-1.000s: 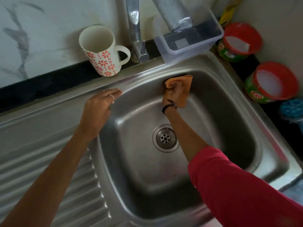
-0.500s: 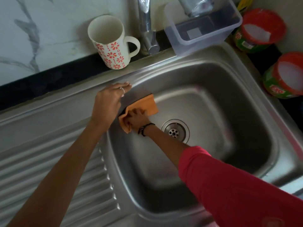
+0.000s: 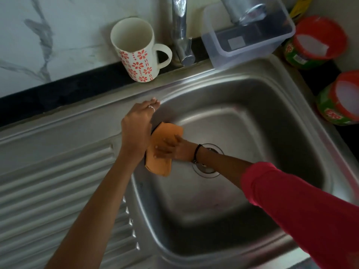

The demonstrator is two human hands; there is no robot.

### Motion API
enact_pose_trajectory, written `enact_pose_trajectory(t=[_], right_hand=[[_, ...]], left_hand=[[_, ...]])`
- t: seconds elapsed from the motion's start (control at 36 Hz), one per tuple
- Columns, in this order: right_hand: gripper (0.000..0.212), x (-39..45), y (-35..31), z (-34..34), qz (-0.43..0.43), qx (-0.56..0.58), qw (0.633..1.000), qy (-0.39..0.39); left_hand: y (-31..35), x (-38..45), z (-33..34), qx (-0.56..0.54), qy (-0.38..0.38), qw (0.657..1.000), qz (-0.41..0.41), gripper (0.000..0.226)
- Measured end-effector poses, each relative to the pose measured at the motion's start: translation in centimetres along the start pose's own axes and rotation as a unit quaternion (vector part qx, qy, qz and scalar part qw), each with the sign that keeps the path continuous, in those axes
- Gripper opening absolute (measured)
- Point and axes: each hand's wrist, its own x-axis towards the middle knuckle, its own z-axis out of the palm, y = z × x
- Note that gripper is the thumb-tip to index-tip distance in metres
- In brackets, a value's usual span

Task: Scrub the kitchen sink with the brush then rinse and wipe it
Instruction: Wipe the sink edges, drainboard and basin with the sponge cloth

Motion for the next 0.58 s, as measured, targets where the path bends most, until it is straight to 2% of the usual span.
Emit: enact_pose_trajectory(t=[0.06, 0.14, 0.22, 0.28, 0.33, 0.36, 0.39, 0.44, 0.53, 0.58], right_hand=[[0.048, -0.9, 0.7, 0.1, -0.033, -0.019, 0.999, 0.011], [0.06, -1.9, 2.3, -0.2, -0.063, 0.044, 0.997, 0.013], [0.044, -3.0, 5.4, -0.2, -0.075, 0.072, 0.995, 0.0], [0.041, -4.6, 7.2, -0.1, -0.086, 0.081, 0.992, -0.038], [0.033, -6.5, 8.6, 0.6, -0.07, 0.054, 0.994, -0.058], [0.042, -7.4, 9.0, 1.5, -0.067, 0.041, 0.994, -0.075], [0.064, -8.4, 9.2, 2.4, -0.063, 0.033, 0.994, -0.088], [0.103, -10.5, 9.3, 4.3, -0.003, 0.055, 0.997, -0.06], [0.148, -12.8, 8.5, 4.4, 0.099, 0.131, 0.986, -0.032], [0.163, -14.2, 8.1, 4.2, 0.167, 0.143, 0.975, -0.031]], left_hand=[[0.2, -0.1, 0.0, 0.007, 0.005, 1.0, -0.01, 0.053], [0.5, 0.0, 0.1, 0.015, 0.013, 1.0, -0.02, 0.051], [0.9, 0.1, 0.3, 0.023, 0.014, 0.999, -0.035, 0.049], [1.3, 0.0, 0.4, 0.019, 0.012, 0.999, -0.046, 0.052], [1.6, -0.1, 0.4, 0.016, 0.016, 0.998, -0.053, 0.052], [1.8, 0.0, 0.4, 0.014, 0.019, 0.998, -0.057, 0.051], [1.9, 0.0, 0.3, 0.012, 0.021, 0.998, -0.063, 0.051], [2.2, 0.2, 0.3, 0.007, 0.025, 0.997, -0.078, 0.057], [2.6, 0.2, 0.1, -0.003, 0.017, 0.996, -0.088, 0.066], [2.6, 0.2, 0.1, -0.004, 0.012, 0.996, -0.086, 0.066]])
